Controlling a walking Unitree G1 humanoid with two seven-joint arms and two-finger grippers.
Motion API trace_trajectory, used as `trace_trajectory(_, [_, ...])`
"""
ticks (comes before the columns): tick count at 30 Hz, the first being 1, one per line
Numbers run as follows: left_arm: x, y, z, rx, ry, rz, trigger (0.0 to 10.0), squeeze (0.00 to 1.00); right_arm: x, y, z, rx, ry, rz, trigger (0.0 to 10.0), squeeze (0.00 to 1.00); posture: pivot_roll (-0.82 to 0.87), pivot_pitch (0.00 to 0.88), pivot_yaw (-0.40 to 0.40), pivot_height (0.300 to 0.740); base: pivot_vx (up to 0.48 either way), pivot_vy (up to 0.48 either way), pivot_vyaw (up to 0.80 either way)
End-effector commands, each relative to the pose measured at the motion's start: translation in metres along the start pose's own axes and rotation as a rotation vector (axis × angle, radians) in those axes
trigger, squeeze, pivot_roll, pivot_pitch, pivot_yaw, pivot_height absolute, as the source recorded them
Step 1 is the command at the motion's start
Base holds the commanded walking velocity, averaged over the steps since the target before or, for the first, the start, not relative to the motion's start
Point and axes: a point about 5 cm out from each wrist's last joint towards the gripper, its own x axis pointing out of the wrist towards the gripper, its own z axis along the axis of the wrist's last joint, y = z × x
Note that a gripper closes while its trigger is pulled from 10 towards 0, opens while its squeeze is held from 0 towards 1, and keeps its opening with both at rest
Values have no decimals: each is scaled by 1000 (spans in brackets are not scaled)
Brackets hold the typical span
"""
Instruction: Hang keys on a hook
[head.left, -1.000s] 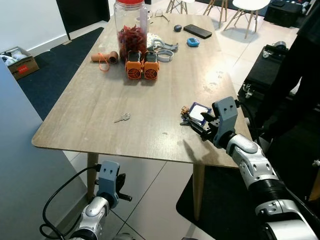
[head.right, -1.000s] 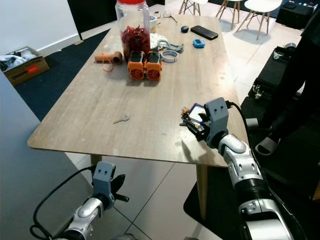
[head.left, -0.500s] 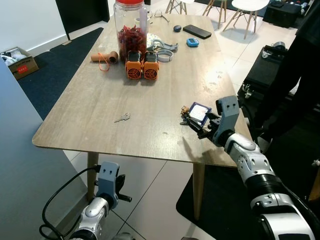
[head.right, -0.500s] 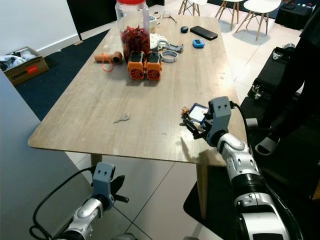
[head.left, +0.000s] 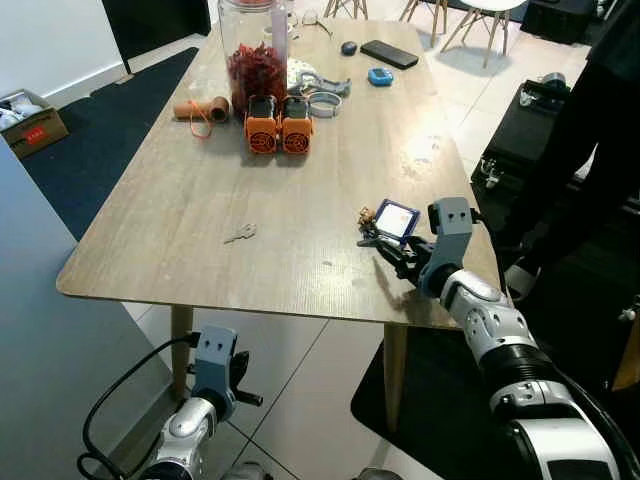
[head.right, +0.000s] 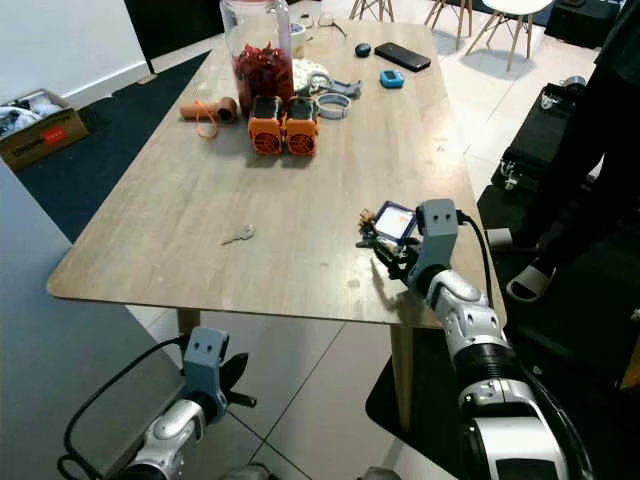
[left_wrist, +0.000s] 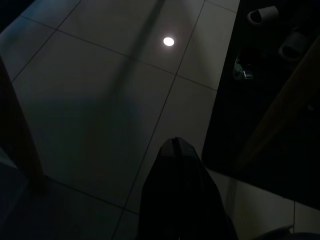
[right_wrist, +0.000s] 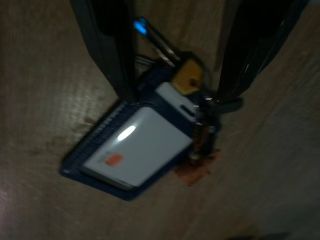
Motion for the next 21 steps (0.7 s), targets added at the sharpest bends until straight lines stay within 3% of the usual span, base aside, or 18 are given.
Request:
trace_trajectory(1, [-4, 5, -4, -1, 18, 17, 10000, 0, 2, 0, -4, 16, 18, -21, 10000, 0, 62, 112, -28, 740, 0, 0, 0])
trace_trajectory(3, [-4, 5, -4, -1, 18, 18, 10000, 0, 2, 0, -3, 28, 14, -25, 10000, 0, 61, 115, -27, 740, 0, 0, 0])
trace_trajectory(4, [-4, 5, -4, -2, 18, 18, 10000, 0, 3, 0, -2, 41, 8, -28, 4941, 0, 61, 115, -29, 740, 0, 0, 0])
trace_trajectory(5, [-4, 5, -4, -2, 18, 18, 10000, 0, 3, 0, -2, 41, 8, -28, 4941, 0, 61, 115, -29, 740, 0, 0, 0])
trace_trajectory(6, [-4, 5, -4, -2, 18, 20, 10000, 0, 4, 0, 0, 52, 1, -29, 0, 0, 61, 116, -29, 740, 0, 0, 0])
trace_trajectory(7, [-4, 5, -4, -4, 18, 21, 10000, 0, 5, 1, 2, 53, -4, -34, 3255, 0, 62, 116, -31, 740, 0, 0, 0])
trace_trajectory(8, [-4, 5, -4, -4, 18, 21, 10000, 0, 5, 1, 2, 53, -4, -34, 3255, 0, 62, 116, -31, 740, 0, 0, 0])
trace_trajectory(9, [-4, 5, -5, -4, 19, 23, 10000, 0, 5, 1, 3, 51, -6, -38, 10000, 0, 62, 116, -31, 740, 0, 0, 0])
trace_trajectory(21, [-5, 6, -7, -9, 30, 31, 10000, 0, 10, 2, 14, 51, -33, -57, 10000, 0, 60, 109, -33, 740, 0, 0, 0])
